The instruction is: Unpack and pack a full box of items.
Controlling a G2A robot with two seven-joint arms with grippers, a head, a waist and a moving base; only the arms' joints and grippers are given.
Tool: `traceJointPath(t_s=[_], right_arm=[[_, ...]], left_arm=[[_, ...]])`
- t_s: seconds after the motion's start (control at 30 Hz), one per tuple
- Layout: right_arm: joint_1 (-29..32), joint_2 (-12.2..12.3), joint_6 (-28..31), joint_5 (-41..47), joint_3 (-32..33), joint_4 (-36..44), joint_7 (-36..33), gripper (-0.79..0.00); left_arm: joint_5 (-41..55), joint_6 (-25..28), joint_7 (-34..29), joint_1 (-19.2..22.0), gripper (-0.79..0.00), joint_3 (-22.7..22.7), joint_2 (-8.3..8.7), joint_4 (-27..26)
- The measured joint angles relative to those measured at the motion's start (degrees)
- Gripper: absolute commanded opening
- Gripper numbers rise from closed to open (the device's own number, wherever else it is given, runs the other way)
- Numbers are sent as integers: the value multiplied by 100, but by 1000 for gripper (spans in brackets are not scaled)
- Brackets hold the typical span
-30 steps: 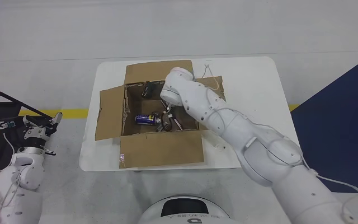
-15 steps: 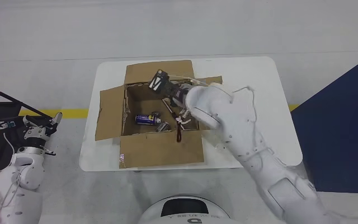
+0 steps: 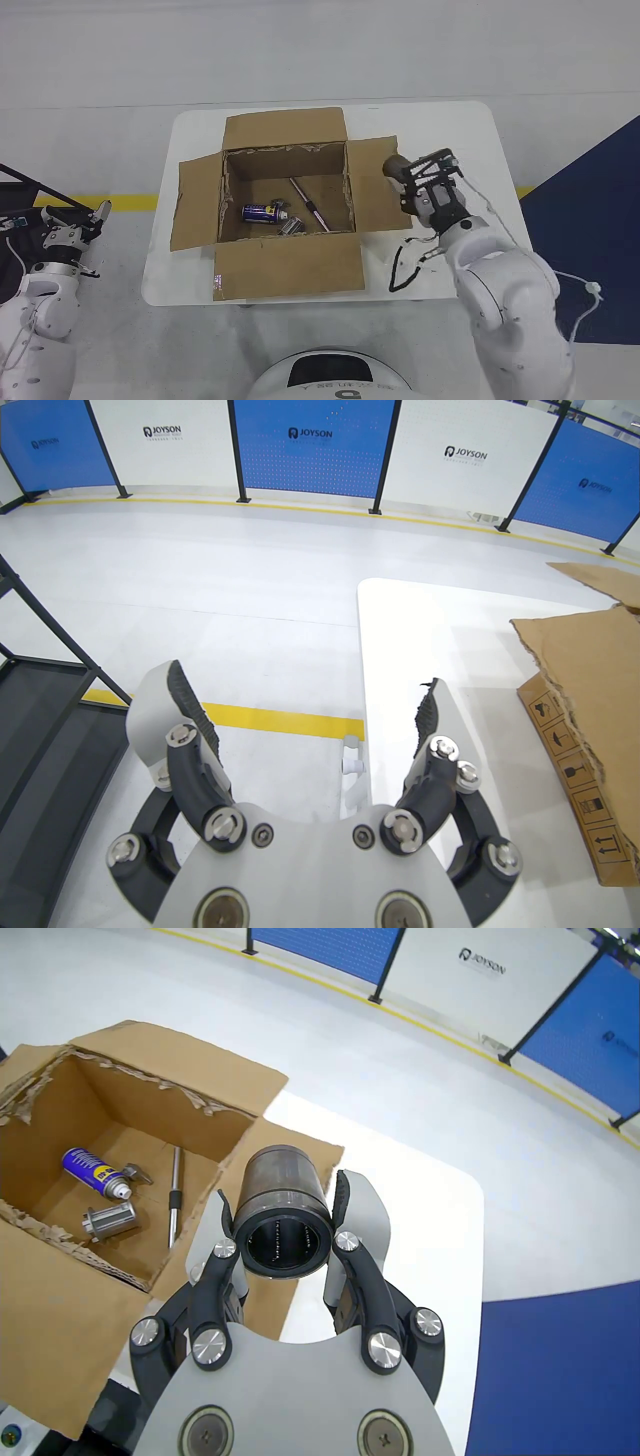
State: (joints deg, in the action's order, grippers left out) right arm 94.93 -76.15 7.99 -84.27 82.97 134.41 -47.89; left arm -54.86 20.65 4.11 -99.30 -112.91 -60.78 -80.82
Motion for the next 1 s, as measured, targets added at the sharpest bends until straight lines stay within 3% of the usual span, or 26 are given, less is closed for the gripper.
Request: traceJointPath(t_s=[0.2, 0.4, 0.7, 1.0], right_arm=[[413, 26, -113, 961, 956, -364, 390, -785], [506, 53, -76, 1661, 1510, -881, 482, -785], [-267, 128, -381, 1972, 1667, -2058, -736, -785], [-841, 206, -559, 2175, 1603, -2499, -2107, -785]], left_arm=[[0, 0, 0, 0, 0, 0, 0, 0], [0, 0, 0, 0, 0, 0, 0, 0], [0, 0, 0, 0, 0, 0, 0, 0], [0, 0, 0, 0, 0, 0, 0, 0]])
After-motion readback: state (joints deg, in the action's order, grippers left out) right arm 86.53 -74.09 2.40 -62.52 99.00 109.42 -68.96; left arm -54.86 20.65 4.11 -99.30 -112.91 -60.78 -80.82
